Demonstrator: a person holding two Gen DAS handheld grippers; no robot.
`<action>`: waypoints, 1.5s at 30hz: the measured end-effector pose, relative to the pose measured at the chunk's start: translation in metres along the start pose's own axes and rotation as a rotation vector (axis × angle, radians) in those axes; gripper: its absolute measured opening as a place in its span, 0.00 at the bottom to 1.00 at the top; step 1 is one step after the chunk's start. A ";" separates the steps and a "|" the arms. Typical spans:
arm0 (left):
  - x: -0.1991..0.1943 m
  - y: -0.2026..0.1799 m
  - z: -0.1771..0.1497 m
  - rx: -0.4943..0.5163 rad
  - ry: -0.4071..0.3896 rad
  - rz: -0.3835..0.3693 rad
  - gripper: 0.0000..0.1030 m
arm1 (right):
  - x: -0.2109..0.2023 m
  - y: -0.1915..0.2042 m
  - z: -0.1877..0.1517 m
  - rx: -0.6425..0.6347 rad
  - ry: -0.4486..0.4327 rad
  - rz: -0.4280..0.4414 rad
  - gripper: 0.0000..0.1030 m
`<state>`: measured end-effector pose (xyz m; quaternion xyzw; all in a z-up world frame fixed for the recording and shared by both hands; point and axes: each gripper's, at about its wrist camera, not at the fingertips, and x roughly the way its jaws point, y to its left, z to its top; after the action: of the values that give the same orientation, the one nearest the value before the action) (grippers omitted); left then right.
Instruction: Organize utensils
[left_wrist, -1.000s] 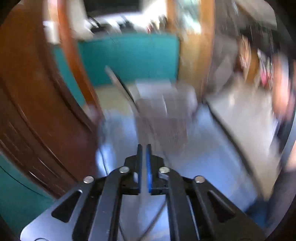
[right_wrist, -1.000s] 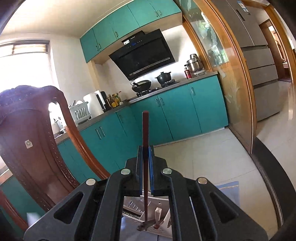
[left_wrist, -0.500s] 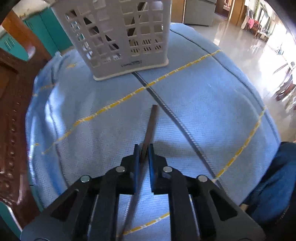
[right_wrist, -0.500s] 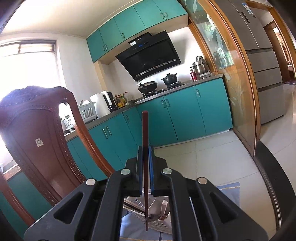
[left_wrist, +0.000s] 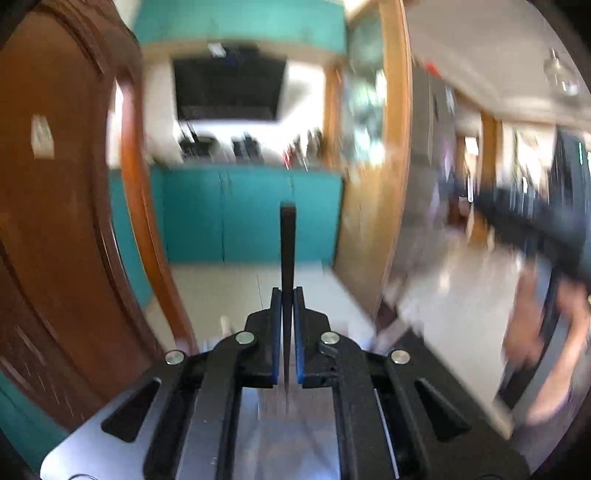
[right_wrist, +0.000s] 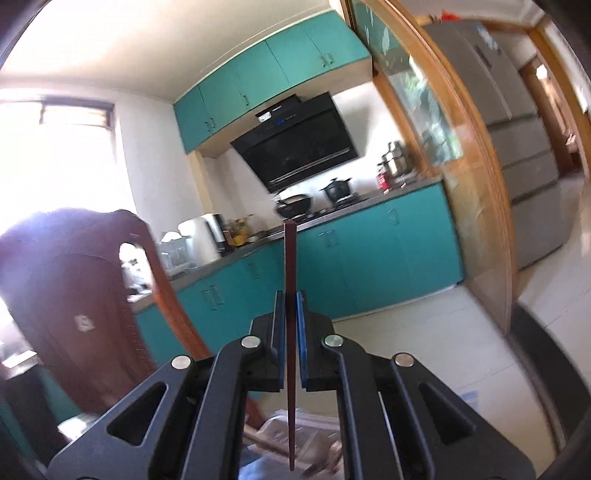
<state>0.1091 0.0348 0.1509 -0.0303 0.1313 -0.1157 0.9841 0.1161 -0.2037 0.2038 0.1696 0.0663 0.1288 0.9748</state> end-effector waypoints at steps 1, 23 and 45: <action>0.003 0.000 0.004 -0.018 -0.022 0.004 0.06 | 0.006 -0.001 -0.003 -0.005 0.005 -0.013 0.07; 0.081 0.018 -0.002 -0.152 -0.018 0.090 0.07 | 0.082 0.008 -0.065 -0.191 0.259 -0.074 0.06; -0.055 -0.022 -0.106 0.083 0.010 0.175 0.87 | -0.110 -0.012 -0.173 -0.258 0.163 -0.132 0.97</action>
<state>0.0246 0.0232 0.0649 0.0226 0.1333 -0.0347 0.9902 -0.0169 -0.1904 0.0476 0.0275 0.1390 0.0851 0.9863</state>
